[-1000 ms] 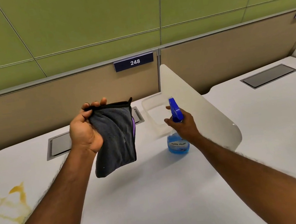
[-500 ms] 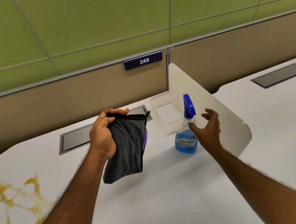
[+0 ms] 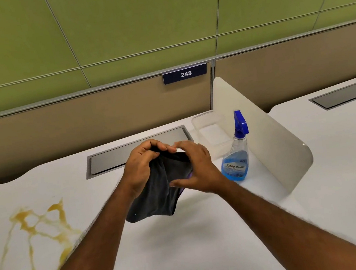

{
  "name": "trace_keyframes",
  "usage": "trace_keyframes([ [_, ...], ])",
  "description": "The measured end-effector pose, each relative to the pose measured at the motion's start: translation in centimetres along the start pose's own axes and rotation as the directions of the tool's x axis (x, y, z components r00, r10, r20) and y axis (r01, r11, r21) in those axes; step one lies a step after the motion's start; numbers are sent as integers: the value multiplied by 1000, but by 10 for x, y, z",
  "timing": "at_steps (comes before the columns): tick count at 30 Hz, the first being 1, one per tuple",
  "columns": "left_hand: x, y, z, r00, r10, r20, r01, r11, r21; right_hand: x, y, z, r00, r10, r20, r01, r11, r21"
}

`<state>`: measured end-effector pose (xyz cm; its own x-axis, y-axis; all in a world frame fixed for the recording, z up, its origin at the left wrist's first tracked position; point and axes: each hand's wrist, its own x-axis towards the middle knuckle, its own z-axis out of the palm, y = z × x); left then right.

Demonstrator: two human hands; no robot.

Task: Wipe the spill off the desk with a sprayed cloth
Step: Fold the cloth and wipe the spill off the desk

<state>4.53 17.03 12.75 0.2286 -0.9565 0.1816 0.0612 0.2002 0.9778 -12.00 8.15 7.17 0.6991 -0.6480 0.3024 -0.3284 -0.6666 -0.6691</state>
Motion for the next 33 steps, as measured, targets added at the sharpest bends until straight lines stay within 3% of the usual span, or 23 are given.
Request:
trace_keyframes([
  [2, -10, 4, -7, 1000, 7, 28, -7, 1000, 5, 14, -12, 1, 994, -10, 111, 19, 997, -79],
  [5, -26, 7, -25, 1000, 12, 21, -14, 996, 86, 20, -26, 6, 968, 106, 226, -95, 994, -59],
  [10, -55, 7, -62, 998, -41, 40, 29, 961, 274, 18, -46, 23, 980, 52, 193, 2, 964, -268],
  [15, -83, 4, -85, 979, -191, 70, 98, 744, 661, 17, -71, 40, 990, -2, 139, 48, 944, -326],
  [19, -96, 5, -98, 989, -146, 13, 66, 527, 847, 19, -87, 53, 982, -59, 182, 130, 902, -411],
  [22, -104, 12, -110, 995, -100, 16, 29, 433, 901, 20, -94, 56, 962, -61, 266, 183, 868, -462],
  [25, -106, 23, -125, 994, -106, 9, 35, 404, 914, 26, -97, 50, 943, -1, 332, 157, 882, -443],
  [29, -114, 37, -147, 988, -144, -57, 112, 408, 906, 42, -109, 45, 918, 3, 396, 160, 912, -378],
  [33, -121, 52, -170, 968, -158, -194, 232, 270, 934, 60, -123, 56, 903, -35, 427, 218, 896, -387],
])
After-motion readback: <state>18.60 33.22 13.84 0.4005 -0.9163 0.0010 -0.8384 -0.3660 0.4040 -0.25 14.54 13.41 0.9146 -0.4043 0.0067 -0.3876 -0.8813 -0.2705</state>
